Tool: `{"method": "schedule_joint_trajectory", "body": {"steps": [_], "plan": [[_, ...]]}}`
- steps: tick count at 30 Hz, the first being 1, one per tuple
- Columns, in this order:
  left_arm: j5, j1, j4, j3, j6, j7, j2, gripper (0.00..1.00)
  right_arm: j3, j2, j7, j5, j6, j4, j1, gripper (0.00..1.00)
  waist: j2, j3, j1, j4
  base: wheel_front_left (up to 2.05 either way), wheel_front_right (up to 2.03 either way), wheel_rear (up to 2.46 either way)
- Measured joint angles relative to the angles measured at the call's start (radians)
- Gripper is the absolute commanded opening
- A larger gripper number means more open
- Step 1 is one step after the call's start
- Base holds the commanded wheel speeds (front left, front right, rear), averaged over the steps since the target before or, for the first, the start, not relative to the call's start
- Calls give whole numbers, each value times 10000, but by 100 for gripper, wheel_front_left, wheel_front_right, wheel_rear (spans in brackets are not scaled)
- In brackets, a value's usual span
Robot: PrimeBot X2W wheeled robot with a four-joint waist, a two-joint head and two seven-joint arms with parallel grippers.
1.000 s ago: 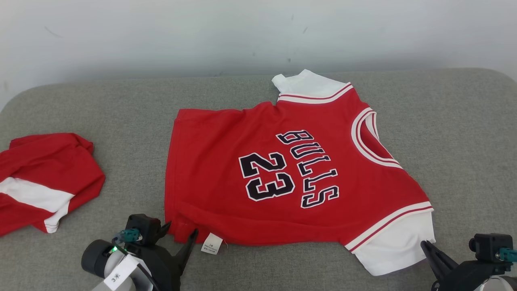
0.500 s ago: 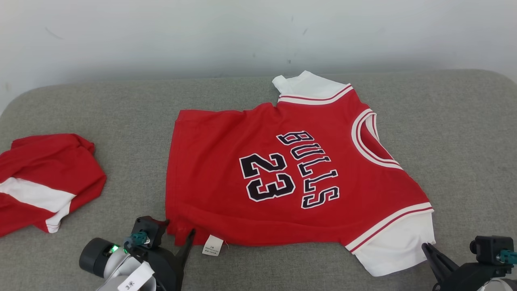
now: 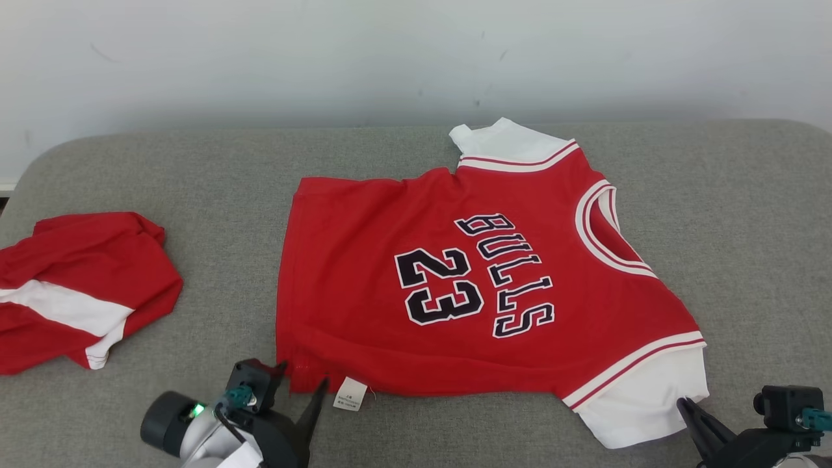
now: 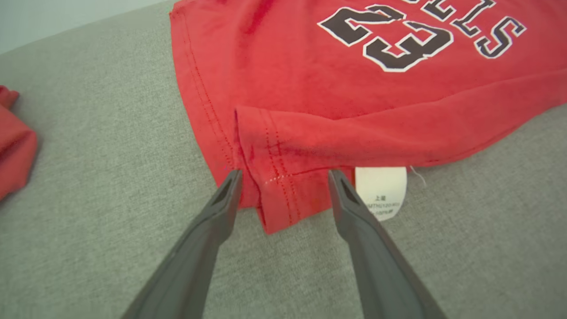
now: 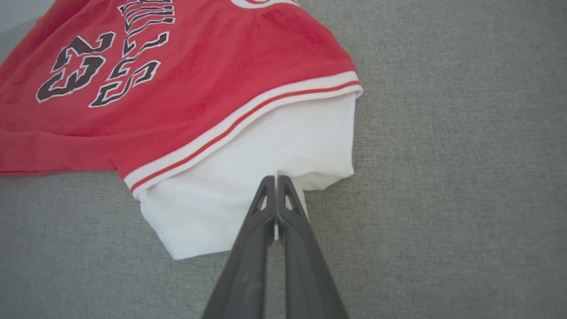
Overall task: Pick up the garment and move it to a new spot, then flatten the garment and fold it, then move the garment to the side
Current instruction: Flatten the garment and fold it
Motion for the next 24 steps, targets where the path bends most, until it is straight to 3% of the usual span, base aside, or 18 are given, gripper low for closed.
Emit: {"method": "schedule_joint_trajectory", "body": {"steps": [20, 22, 23, 24], "plan": [[-215, 303, -487, 169, 144, 779, 188, 100, 21, 21, 10, 0, 0, 25, -3, 0, -1, -58, 0, -155, 0, 0, 0], [-217, 301, -510, 174, 161, 823, 190, 96, 25, 21, 10, 0, 0, 25, -3, 0, 0, -50, 0, -182, 0, 0, 0], [-217, 301, -529, 176, 161, 821, 192, 82, 25, 19, 10, 0, 0, 25, -3, 0, 0, -44, 0, -194, 0, 0, 0], [-217, 300, -550, 190, 161, 819, 190, 79, 25, 19, 10, 0, 0, 25, -3, 0, 0, -38, 0, -205, 0, 0, 0]]}}
